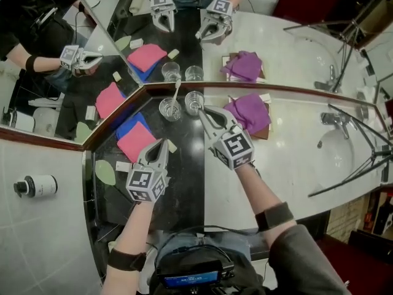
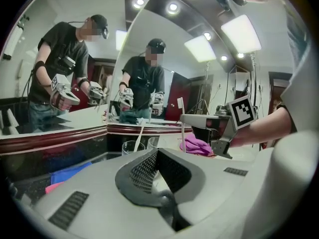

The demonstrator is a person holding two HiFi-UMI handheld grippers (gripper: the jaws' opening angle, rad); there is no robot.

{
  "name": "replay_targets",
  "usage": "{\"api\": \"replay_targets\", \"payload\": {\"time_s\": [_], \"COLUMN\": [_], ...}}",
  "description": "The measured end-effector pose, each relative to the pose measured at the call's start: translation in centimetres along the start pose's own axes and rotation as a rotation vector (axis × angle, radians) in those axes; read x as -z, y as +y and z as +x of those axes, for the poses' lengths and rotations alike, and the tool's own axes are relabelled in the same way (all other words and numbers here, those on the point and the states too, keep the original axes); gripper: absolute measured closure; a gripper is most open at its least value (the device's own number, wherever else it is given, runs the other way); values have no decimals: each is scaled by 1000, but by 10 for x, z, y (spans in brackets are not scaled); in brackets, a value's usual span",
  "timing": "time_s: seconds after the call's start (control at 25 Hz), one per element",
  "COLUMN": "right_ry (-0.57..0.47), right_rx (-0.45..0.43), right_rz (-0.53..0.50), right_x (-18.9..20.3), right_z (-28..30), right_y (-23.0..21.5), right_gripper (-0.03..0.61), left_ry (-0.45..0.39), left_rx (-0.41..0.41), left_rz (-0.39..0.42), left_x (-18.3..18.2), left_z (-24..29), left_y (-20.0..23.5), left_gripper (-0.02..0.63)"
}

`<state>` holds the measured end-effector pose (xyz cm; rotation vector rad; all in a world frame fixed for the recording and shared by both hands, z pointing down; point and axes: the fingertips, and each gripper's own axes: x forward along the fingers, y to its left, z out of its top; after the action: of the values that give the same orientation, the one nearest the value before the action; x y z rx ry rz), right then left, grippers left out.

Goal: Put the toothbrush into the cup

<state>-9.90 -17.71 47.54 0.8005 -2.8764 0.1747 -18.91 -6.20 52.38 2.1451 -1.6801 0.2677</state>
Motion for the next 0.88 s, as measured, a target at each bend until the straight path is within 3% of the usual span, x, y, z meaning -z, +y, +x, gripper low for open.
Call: {"api": "replay_targets", "payload": {"time_s": [0.48, 0.88], "right_ry": [-71, -4], "right_rx": [1, -3], "right_rz": [-31, -67], "right_x": [-21, 15], "right_z": [72, 95], "right_y": [-28, -36], "right_gripper": [537, 535], "left_ry": [-13, 0], "left_rx": [10, 8], "left_rz": [-2, -20], "left_x": [-2, 15], "left_z": [46, 53], "left_y": [32, 44], "left_gripper": [613, 613]}}
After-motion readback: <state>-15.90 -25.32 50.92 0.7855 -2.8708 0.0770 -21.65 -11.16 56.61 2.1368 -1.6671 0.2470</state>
